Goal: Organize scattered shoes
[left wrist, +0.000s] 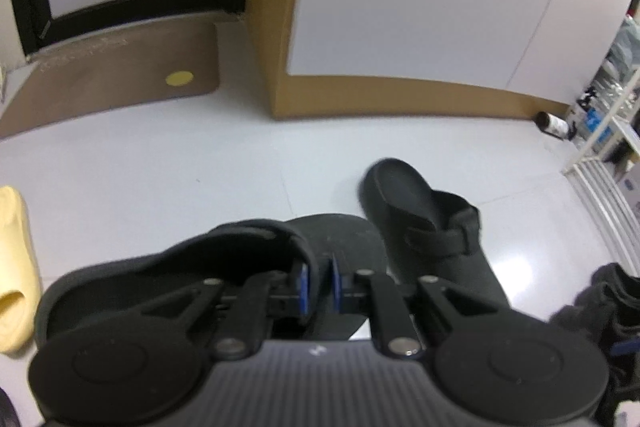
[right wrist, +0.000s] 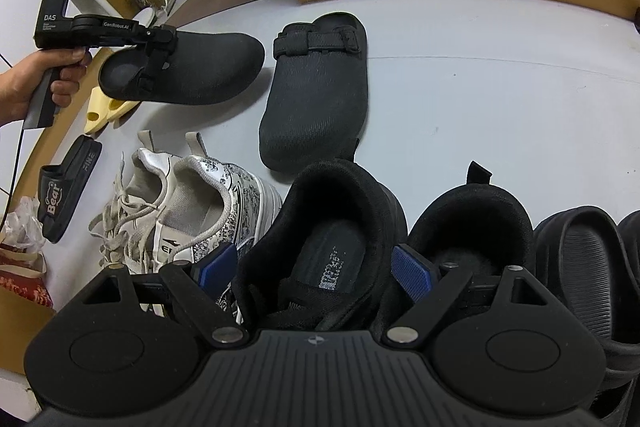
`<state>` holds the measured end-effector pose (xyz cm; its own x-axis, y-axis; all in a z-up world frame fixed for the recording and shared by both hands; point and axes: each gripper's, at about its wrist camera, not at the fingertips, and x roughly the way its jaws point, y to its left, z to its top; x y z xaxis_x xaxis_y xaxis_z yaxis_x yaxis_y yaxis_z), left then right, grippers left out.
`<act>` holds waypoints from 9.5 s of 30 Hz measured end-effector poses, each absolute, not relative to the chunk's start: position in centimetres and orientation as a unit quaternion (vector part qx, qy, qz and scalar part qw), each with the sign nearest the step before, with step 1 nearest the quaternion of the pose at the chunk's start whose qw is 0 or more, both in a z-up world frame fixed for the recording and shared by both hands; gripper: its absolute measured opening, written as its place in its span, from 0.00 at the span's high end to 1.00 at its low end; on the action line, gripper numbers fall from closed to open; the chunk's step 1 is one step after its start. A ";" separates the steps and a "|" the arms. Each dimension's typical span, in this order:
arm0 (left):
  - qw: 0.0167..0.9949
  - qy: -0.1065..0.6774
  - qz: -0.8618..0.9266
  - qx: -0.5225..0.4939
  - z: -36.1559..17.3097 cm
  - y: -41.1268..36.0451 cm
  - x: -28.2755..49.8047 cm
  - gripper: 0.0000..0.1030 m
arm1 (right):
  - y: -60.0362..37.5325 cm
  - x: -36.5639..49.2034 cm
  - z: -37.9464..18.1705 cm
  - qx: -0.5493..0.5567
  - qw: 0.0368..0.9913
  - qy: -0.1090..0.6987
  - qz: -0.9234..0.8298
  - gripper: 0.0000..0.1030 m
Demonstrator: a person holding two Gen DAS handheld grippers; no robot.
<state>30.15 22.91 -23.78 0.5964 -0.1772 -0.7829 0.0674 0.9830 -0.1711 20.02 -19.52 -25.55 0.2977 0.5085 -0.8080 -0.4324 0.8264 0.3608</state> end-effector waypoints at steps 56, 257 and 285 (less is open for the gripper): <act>0.895 0.403 0.089 -0.170 -22.2 26.1 14.5 0.17 | -0.8 23.8 -17.1 -0.099 0.838 0.442 0.304 0.15; 0.824 0.392 0.181 -0.366 -30.7 32.3 8.4 0.17 | 7.4 33.6 -28.8 -0.036 0.727 0.667 0.160 0.21; 0.838 0.399 0.122 -0.351 -29.4 29.3 10.4 0.17 | -4.5 29.7 -11.8 -0.009 0.778 0.594 0.207 0.18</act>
